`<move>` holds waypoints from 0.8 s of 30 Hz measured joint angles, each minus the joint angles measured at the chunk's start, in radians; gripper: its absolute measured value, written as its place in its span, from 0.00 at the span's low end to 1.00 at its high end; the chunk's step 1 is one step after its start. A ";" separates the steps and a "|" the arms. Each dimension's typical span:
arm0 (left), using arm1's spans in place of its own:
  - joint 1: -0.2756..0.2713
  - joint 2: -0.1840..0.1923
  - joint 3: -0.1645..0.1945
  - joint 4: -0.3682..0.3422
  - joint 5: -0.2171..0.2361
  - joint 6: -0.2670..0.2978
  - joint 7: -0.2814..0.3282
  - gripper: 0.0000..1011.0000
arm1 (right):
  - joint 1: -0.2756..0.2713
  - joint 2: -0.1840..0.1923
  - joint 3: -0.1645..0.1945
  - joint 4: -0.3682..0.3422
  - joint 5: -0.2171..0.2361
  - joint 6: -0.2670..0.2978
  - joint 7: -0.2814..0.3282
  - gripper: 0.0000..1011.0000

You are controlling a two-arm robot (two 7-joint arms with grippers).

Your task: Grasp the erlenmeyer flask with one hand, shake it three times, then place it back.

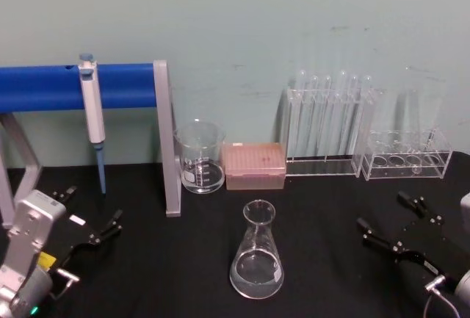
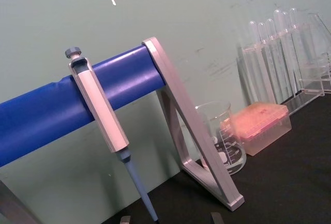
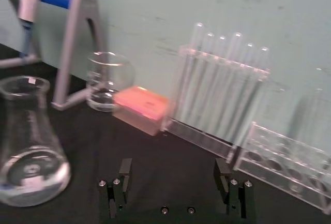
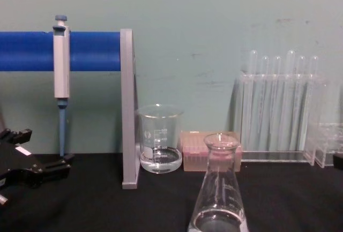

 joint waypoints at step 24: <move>0.000 0.000 0.000 0.000 0.000 0.000 0.000 0.99 | 0.031 -0.047 -0.031 -0.015 0.089 -0.010 0.300 0.99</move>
